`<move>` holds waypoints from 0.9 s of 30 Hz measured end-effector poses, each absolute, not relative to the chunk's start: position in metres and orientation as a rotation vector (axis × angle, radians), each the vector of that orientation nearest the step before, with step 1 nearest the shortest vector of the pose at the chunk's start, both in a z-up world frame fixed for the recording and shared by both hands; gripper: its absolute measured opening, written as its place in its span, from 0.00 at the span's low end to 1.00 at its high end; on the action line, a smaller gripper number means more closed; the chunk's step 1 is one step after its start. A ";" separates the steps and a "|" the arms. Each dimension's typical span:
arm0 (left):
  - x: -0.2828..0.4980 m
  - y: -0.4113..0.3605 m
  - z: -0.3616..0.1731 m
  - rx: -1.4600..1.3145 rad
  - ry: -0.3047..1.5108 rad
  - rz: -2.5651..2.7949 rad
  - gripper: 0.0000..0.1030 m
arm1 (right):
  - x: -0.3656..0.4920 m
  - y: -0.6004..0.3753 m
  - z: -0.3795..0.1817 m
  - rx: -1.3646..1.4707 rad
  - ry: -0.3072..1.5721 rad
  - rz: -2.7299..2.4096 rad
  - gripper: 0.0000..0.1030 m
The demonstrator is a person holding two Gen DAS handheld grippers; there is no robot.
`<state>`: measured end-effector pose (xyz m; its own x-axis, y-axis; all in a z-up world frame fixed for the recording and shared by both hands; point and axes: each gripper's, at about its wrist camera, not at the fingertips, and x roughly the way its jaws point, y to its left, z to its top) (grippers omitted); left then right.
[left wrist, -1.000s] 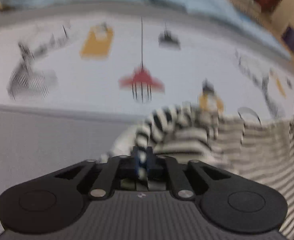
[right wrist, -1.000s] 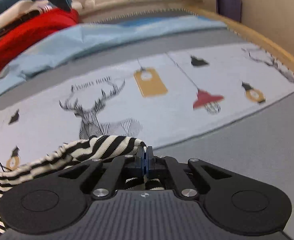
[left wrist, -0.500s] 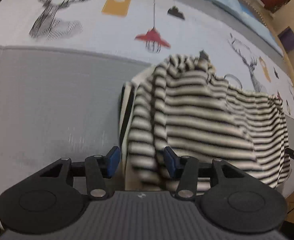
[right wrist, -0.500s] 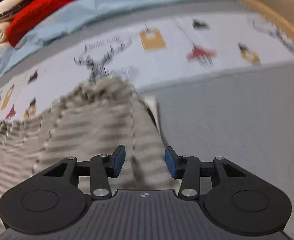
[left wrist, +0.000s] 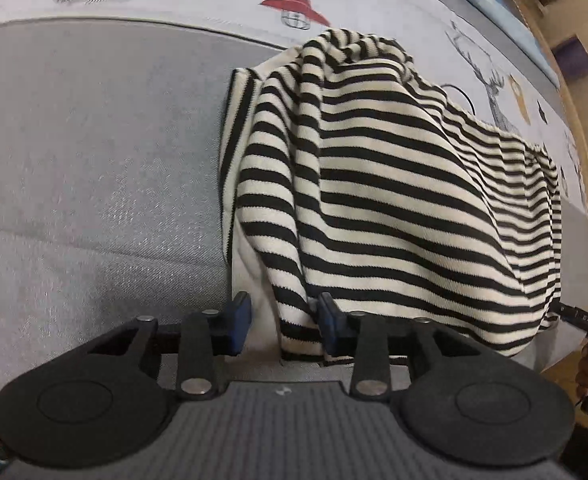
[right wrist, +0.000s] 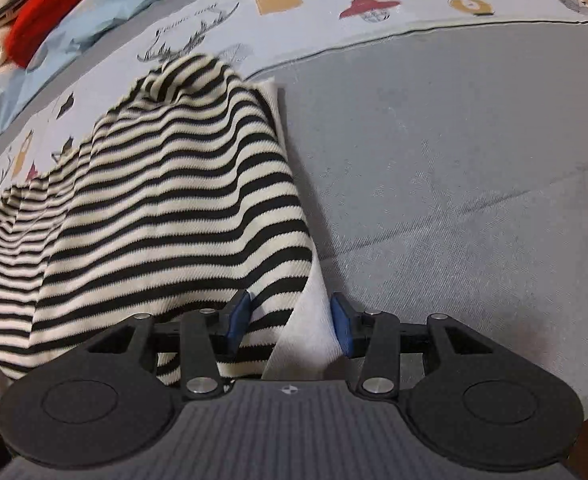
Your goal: Fold small clothes
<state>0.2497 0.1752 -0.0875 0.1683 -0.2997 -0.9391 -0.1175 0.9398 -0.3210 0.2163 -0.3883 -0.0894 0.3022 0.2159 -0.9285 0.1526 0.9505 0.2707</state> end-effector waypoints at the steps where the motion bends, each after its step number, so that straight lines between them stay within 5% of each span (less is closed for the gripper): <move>1: 0.250 0.172 -0.087 -0.332 1.398 -0.148 0.14 | 0.215 -0.389 -0.092 0.322 1.283 0.048 0.44; 4: 0.244 0.170 -0.079 -0.260 1.359 -0.157 0.09 | 0.212 -0.394 -0.092 0.360 1.286 0.025 0.29; 5: 0.242 0.175 -0.073 -0.264 1.332 -0.148 0.07 | 0.211 -0.395 -0.088 0.384 1.271 0.024 0.13; 7: 0.239 0.195 -0.059 -0.338 1.256 -0.114 0.05 | 0.210 -0.395 -0.075 0.386 1.215 0.014 0.08; 13: 0.216 0.214 -0.045 -0.287 1.219 -0.081 0.05 | 0.193 -0.417 -0.037 0.481 1.036 -0.053 0.06; 20: 0.221 0.178 -0.096 -0.079 1.470 -0.060 0.09 | 0.203 -0.406 -0.088 0.348 1.235 -0.143 0.06; 27: 0.219 0.175 -0.039 -0.115 1.159 -0.080 0.29 | 0.202 -0.409 -0.062 0.280 1.128 -0.186 0.19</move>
<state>0.2192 0.1753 -0.0389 0.3984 -0.1224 -0.9090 0.0031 0.9912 -0.1321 0.2019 -0.4086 -0.0616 0.4185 -0.0050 -0.9082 0.2862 0.9497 0.1267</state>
